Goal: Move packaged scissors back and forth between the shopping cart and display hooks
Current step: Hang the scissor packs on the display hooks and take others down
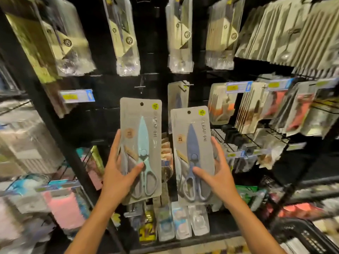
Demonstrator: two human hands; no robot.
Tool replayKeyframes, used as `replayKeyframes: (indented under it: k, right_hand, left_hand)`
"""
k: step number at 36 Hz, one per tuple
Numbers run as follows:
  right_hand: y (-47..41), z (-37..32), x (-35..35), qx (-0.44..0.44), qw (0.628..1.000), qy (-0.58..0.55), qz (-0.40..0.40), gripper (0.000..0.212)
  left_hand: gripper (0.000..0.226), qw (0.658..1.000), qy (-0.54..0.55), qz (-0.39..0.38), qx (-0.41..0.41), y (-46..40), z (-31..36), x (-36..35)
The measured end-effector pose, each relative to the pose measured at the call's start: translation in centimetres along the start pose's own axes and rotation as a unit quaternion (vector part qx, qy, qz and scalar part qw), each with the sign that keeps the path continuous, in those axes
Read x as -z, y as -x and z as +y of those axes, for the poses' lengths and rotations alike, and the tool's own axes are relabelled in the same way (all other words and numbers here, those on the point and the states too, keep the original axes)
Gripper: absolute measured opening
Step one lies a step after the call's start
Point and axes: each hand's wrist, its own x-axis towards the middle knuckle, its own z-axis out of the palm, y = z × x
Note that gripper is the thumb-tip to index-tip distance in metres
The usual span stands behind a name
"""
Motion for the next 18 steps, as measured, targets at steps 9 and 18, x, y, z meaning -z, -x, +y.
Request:
replayKeyframes:
  k: [9, 18]
  right_hand:
    - [-3.9, 1.6, -0.8, 0.004, 1.0, 0.001, 0.022, 0.091]
    - [-8.2, 2.5, -1.0, -0.002, 0.999, -0.002, 0.032, 0.092]
  left_hand:
    - [0.105, 1.0, 0.019, -0.012, -0.014, -4.2, -1.7, -0.8]
    - [0.106, 0.999, 0.031, -0.011, -0.009, -7.7, -2.9, -1.7]
